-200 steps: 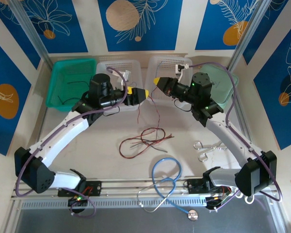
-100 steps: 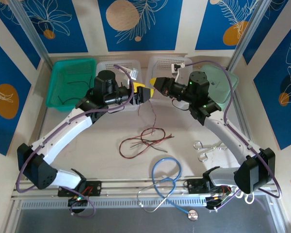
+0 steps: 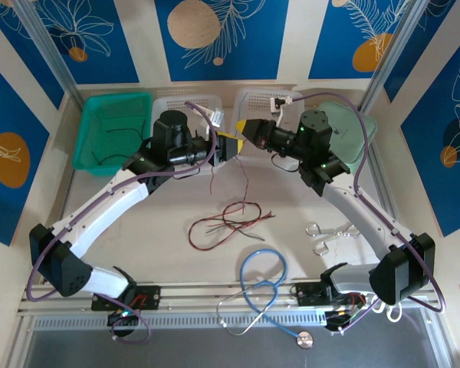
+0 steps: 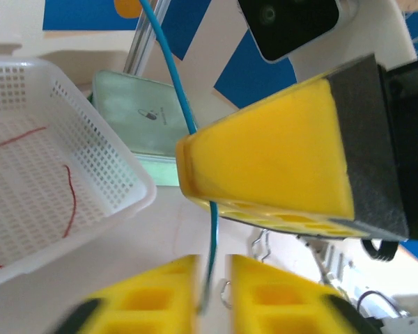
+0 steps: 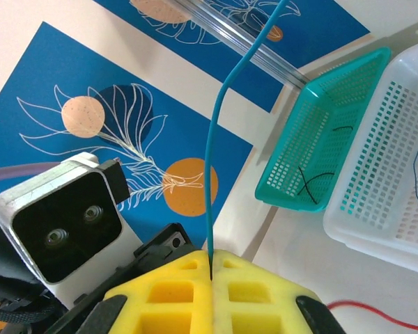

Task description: Untangle the cables

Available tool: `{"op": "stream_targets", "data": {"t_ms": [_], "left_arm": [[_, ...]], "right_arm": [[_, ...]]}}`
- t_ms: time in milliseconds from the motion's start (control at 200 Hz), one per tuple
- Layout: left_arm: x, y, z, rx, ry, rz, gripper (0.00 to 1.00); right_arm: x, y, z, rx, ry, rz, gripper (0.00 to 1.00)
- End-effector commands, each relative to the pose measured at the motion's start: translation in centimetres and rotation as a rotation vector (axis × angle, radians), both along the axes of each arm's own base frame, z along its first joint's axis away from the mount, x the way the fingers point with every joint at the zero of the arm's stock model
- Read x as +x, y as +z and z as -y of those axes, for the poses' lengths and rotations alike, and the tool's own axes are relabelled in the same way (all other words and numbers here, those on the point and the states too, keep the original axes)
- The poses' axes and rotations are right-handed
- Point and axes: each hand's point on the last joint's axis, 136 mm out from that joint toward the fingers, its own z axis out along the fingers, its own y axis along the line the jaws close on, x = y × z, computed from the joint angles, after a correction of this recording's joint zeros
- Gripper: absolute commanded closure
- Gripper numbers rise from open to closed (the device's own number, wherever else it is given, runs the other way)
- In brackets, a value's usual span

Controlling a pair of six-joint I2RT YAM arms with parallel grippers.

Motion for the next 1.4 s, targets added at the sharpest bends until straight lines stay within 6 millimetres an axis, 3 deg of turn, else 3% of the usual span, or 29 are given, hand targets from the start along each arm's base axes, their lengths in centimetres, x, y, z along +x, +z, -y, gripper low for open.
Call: {"op": "stream_targets", "data": {"t_ms": [0, 105, 195, 380, 525, 740, 945, 1111, 1306, 1396], "left_arm": [[0.0, 0.9, 0.0, -0.006, 0.019, 0.018, 1.0], [0.9, 1.1, -0.8, 0.0, 0.093, 0.021, 1.0], [1.3, 1.4, -1.2, -0.003, 0.129, 0.016, 1.0], [2.2, 0.8, -1.4, 0.04, 0.173, -0.017, 1.0], [2.7, 1.2, -1.7, 0.033, 0.212, -0.036, 1.0], [3.3, 1.9, -2.6, 0.03, 0.281, -0.051, 1.0], [3.5, 2.5, -2.5, 0.001, 0.291, -0.069, 1.0], [3.5, 3.1, -2.1, -0.029, 0.281, -0.088, 1.0], [3.1, 4.1, -1.5, -0.072, 0.262, -0.097, 1.0], [3.0, 4.5, -1.4, -0.076, 0.254, -0.096, 1.0]], "right_arm": [[-0.7, 1.9, -0.2, 0.013, 0.026, 0.059, 0.96], [-0.7, 1.7, 0.4, -0.004, 0.009, 0.067, 0.56], [-0.6, 1.4, 1.7, -0.036, -0.035, 0.082, 0.41], [-1.2, 0.7, 4.2, -0.078, -0.154, 0.136, 0.4], [-2.4, -0.9, 4.8, -0.143, -0.211, 0.221, 0.4], [-6.4, -2.3, 2.3, -0.184, -0.193, 0.52, 0.43], [-8.6, -4.5, -2.0, -0.289, -0.124, 0.7, 0.39], [-7.8, -6.5, -4.1, -0.369, -0.232, 0.84, 0.34], [-5.1, -8.4, -6.1, -0.456, -0.283, 0.904, 0.28], [-3.5, -8.8, -6.1, -0.459, -0.366, 0.903, 0.24]]}}
